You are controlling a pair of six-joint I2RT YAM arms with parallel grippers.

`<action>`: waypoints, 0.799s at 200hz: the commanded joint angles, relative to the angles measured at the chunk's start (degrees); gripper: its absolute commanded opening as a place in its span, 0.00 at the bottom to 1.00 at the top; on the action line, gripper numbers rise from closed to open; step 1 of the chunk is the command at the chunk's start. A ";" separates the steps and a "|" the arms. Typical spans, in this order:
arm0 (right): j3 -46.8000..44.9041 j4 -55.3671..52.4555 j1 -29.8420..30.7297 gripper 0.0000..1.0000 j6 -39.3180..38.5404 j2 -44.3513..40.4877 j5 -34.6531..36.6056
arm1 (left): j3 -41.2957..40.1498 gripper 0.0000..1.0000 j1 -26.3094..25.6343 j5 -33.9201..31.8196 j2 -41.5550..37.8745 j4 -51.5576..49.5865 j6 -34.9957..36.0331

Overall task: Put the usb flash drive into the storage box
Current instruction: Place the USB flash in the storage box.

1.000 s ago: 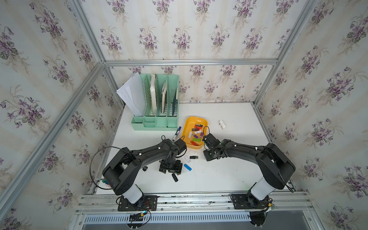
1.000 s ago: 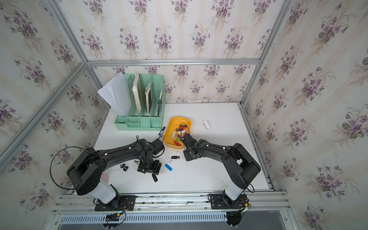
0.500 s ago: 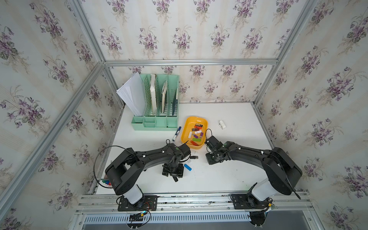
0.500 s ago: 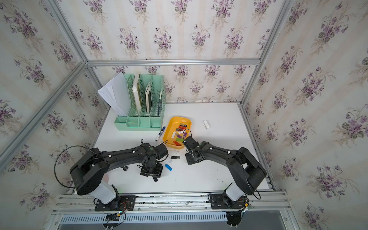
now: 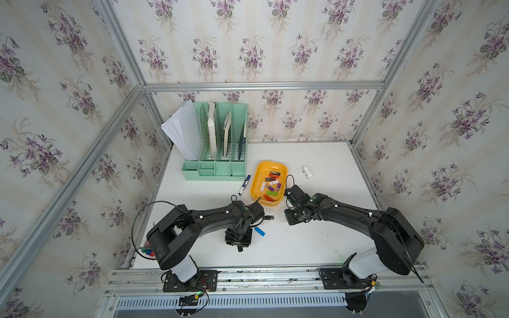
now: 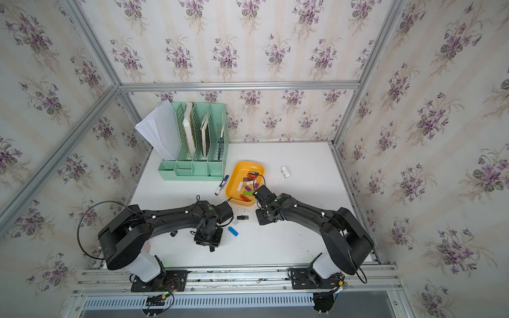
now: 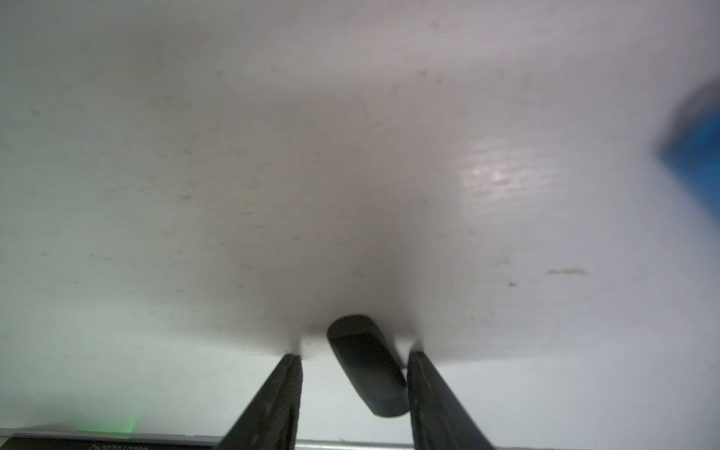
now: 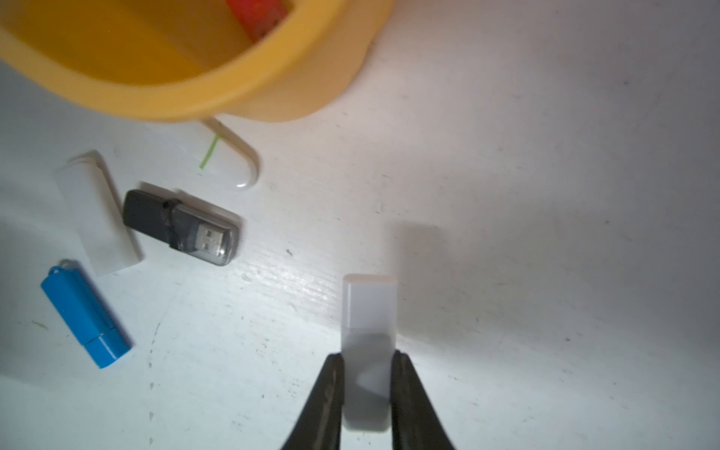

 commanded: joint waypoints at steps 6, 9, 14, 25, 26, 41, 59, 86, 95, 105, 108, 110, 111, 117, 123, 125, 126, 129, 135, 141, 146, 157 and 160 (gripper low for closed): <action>1.00 -2.63 0.00 0.21 0.81 -1.64 0.93 | -0.41 0.42 -0.01 -0.05 0.02 0.67 -0.46; 1.12 -2.95 -0.01 0.21 0.77 -1.74 1.02 | -0.44 0.41 -0.01 0.01 0.02 0.69 -0.37; 1.38 -3.48 -0.01 0.21 0.77 -2.01 1.38 | -0.50 0.40 0.00 0.02 -0.02 0.77 -0.36; 2.04 -4.63 -0.05 0.20 0.73 -2.44 2.07 | -0.82 0.37 -0.01 0.24 -0.06 0.96 -0.29; 2.08 -4.69 -0.03 0.20 0.73 -2.51 2.10 | -0.84 0.37 0.03 0.26 -0.06 1.00 -0.29; 3.11 -5.74 0.00 0.20 0.53 -3.09 2.81 | -0.84 0.34 -0.01 0.38 0.06 1.04 -0.22; 4.95 -6.78 -0.16 0.19 0.26 -3.30 3.66 | -0.86 0.33 0.01 0.68 0.28 1.28 0.09; 9.73 -8.83 -0.50 0.18 -0.62 -1.99 4.50 | -0.36 0.31 0.01 0.72 1.02 0.84 0.94; 11.40 -9.06 -0.75 0.18 -0.99 -1.34 4.51 | -0.03 0.31 0.08 0.56 1.29 0.58 1.22; 13.34 -8.79 -1.09 0.18 -1.49 -0.49 4.20 | 0.27 0.31 0.07 0.48 1.42 0.37 1.47; 13.94 -8.74 -1.25 0.18 -1.61 -0.14 4.08 | 0.45 0.31 0.10 0.39 1.41 0.23 1.48; 14.26 -8.64 -1.28 0.18 -1.75 0.07 3.96 | 0.48 0.31 0.10 0.31 1.42 0.24 1.48; 14.51 -8.62 -1.30 0.18 -1.87 0.15 3.92 | 0.56 0.31 0.09 0.34 1.38 0.16 1.52; 15.85 -8.52 -1.46 0.18 -2.18 0.99 3.69 | 0.71 0.31 0.15 0.33 1.39 0.04 1.64; 17.16 -8.33 -1.65 0.18 -2.49 1.92 3.48 | 0.86 0.31 0.16 0.24 1.42 -0.03 1.75; 17.61 -8.27 -1.71 0.18 -2.62 2.25 3.41 | 0.89 0.31 0.16 0.25 1.38 -0.02 1.81; 17.86 -8.22 -1.74 0.17 -2.70 2.47 3.30 | 0.89 0.31 0.21 0.27 1.41 -0.06 1.86; 18.64 -8.25 -1.83 0.17 -2.91 2.92 3.21 | 0.90 0.30 0.23 0.28 1.41 -0.10 1.88; 19.95 -7.94 -1.99 0.17 -3.32 4.05 2.95 | 0.99 0.30 0.32 0.20 1.41 -0.11 1.83; 21.23 -7.53 -2.06 0.17 -3.76 5.08 2.47 | 0.99 0.30 0.42 0.26 1.43 -0.13 1.91; 22.39 -7.38 -2.15 0.17 -4.11 6.15 2.03 | 0.99 0.31 0.51 0.28 1.50 -0.14 2.03; 24.57 -6.90 -2.38 0.17 -4.74 8.32 1.17 | 1.08 0.31 0.94 0.28 1.56 -0.56 2.26; 25.09 -6.64 -2.46 0.17 -4.92 8.95 0.71 | 1.12 0.30 1.07 0.28 1.60 -0.71 2.31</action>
